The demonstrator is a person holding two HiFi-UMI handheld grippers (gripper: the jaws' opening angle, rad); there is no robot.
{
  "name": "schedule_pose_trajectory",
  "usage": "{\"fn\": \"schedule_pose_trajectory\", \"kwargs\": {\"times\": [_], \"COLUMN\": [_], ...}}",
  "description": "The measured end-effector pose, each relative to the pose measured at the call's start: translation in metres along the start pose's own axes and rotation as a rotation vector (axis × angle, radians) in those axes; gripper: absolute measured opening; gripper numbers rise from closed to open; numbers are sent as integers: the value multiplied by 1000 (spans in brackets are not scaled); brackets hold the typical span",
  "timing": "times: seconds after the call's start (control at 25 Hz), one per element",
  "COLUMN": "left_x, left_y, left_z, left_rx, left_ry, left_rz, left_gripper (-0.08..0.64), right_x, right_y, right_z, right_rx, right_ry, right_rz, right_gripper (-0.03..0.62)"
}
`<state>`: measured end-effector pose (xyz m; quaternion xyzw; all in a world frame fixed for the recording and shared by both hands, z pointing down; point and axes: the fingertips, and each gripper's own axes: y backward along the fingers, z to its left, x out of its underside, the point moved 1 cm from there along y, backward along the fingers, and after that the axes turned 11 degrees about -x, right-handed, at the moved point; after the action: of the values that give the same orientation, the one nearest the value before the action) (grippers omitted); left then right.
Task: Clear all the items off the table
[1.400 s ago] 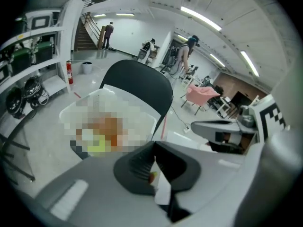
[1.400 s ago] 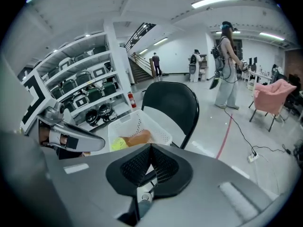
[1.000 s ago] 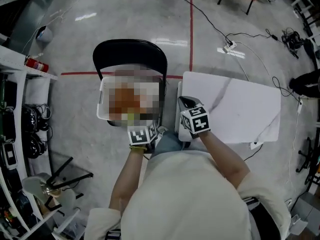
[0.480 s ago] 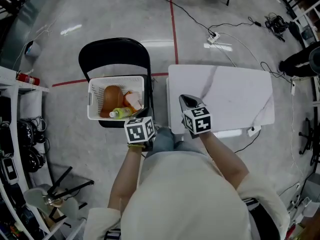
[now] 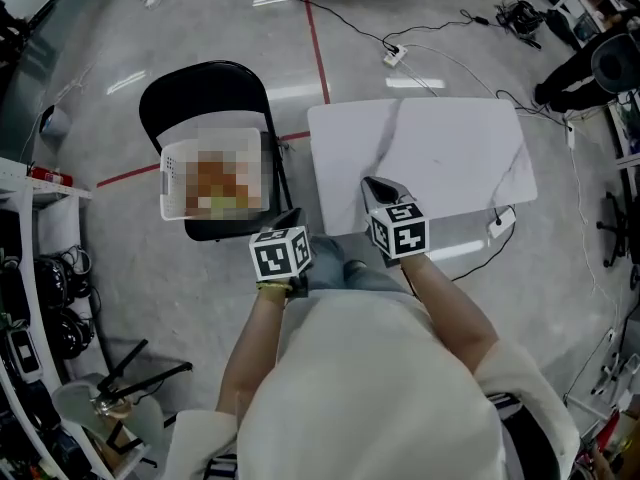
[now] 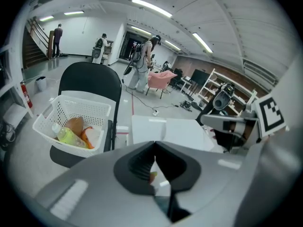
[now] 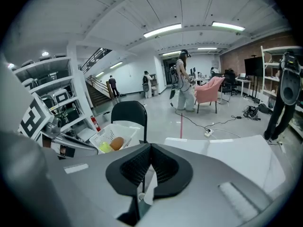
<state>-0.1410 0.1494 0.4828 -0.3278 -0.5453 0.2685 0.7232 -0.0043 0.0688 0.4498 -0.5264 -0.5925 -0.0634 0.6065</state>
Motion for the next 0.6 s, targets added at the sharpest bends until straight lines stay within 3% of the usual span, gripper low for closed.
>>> {"fn": "schedule_pose_trajectory", "kwargs": {"times": [0.6], "left_x": [35], "left_y": [47], "left_z": [-69], "left_rx": [96], "left_ry": [-90], "left_rz": [-60], "left_gripper": [9], "right_x": [54], "right_y": [102], "right_z": [11], "right_rx": [59], "right_ry": [-16], "right_rz": [-50], "right_gripper": [-2]}}
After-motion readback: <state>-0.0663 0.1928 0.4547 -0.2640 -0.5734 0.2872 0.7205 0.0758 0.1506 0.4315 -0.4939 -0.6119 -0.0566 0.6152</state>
